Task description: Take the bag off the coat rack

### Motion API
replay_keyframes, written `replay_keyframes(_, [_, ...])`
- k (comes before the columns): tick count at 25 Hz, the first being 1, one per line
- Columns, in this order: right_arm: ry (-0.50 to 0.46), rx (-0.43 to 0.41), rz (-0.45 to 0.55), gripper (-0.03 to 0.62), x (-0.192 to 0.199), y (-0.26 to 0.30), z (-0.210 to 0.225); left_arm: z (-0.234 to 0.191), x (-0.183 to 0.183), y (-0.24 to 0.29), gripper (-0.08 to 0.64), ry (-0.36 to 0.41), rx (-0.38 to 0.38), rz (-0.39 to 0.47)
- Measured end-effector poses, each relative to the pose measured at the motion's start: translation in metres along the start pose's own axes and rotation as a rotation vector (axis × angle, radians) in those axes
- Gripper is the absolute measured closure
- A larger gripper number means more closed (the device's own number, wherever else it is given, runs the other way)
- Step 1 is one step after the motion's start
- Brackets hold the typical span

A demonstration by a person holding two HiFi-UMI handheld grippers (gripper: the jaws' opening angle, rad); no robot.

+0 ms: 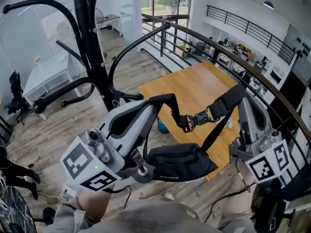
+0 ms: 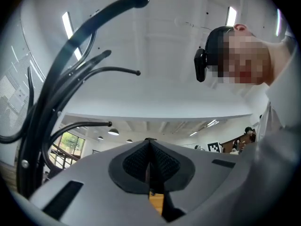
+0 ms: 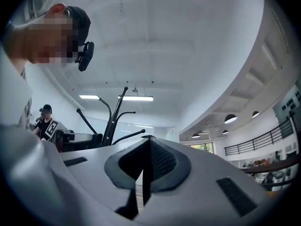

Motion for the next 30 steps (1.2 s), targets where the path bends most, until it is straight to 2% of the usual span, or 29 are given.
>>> replay_keyframes(4, [-0.034, 0.088, -0.032, 0.561, 0.001, -0.031, 0.017, 0.002, 0.019, 0.027, 0.545, -0.087, 0.090, 0.002])
replay_keyframes(9, [-0.057, 0.189, -0.045, 0.561, -0.006, -0.104, 0.050, 0.036, 0.059, 0.074, 0.545, -0.161, 0.211, -0.012])
replay_keyframes(16, [-0.110, 0.392, -0.112, 0.561, 0.011, -0.159, 0.054, 0.038, 0.109, 0.097, 0.545, -0.269, 0.366, -0.048])
replay_keyframes(20, [-0.121, 0.490, -0.164, 0.561, 0.021, -0.187, 0.057, 0.041, 0.134, 0.108, 0.545, -0.345, 0.426, -0.082])
replay_keyframes(24, [-0.118, 0.587, -0.207, 0.561, 0.041, -0.200, 0.044, 0.034, 0.151, 0.103, 0.545, -0.369, 0.481, -0.132])
replay_keyframes(28, [-0.118, 0.672, -0.253, 0.561, 0.057, -0.257, 0.060, 0.079, 0.184, 0.118, 0.545, -0.377, 0.554, -0.176])
replay_keyframes(30, [-0.106, 0.710, -0.271, 0.561, 0.066, -0.271, 0.065, 0.086, 0.196, 0.123, 0.545, -0.374, 0.579, -0.205])
Point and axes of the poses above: the fingertips, and each gripper's own axes: y forward along the fingers, z to its right, x out of its underside, the point moved 4 cm from there along -y, backward along the fingers, and after that the axes turned 12 degrees about x, right-handed, at the moved point
